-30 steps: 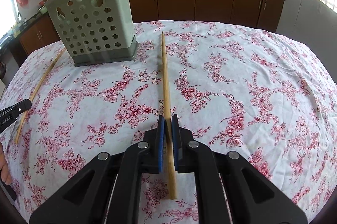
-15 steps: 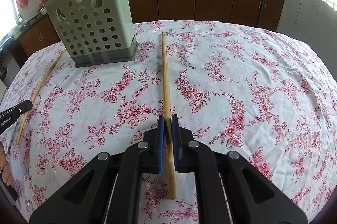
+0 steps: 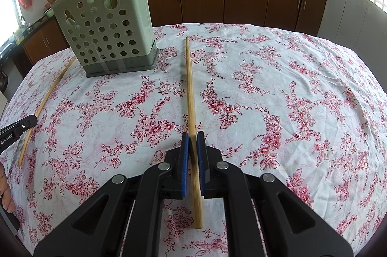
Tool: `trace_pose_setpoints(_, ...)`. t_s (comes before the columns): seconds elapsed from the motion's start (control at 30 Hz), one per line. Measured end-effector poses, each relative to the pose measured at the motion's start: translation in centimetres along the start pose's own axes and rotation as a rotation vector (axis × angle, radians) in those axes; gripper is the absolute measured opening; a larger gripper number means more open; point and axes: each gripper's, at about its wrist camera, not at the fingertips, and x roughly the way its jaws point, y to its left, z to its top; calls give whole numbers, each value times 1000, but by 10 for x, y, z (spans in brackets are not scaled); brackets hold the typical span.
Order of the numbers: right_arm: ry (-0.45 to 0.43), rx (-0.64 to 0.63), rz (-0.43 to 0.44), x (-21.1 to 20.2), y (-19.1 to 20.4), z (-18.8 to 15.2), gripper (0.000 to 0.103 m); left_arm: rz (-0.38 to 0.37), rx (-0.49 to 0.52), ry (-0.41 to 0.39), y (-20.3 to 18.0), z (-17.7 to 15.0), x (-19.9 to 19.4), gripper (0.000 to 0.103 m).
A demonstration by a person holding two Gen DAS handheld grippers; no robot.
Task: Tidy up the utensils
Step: 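Grasp one chopstick with the left tool while the right tool grasps another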
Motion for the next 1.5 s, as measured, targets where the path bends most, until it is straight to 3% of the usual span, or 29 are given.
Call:
trace_pose_setpoints(1.4,0,2,-1,-1,0,1,8,0,-3,3,0,-1,0,11)
trace_pose_setpoints(1.5,0,-1,-1,-2,0,0,8,18,34,8,-3,-5,-2,11)
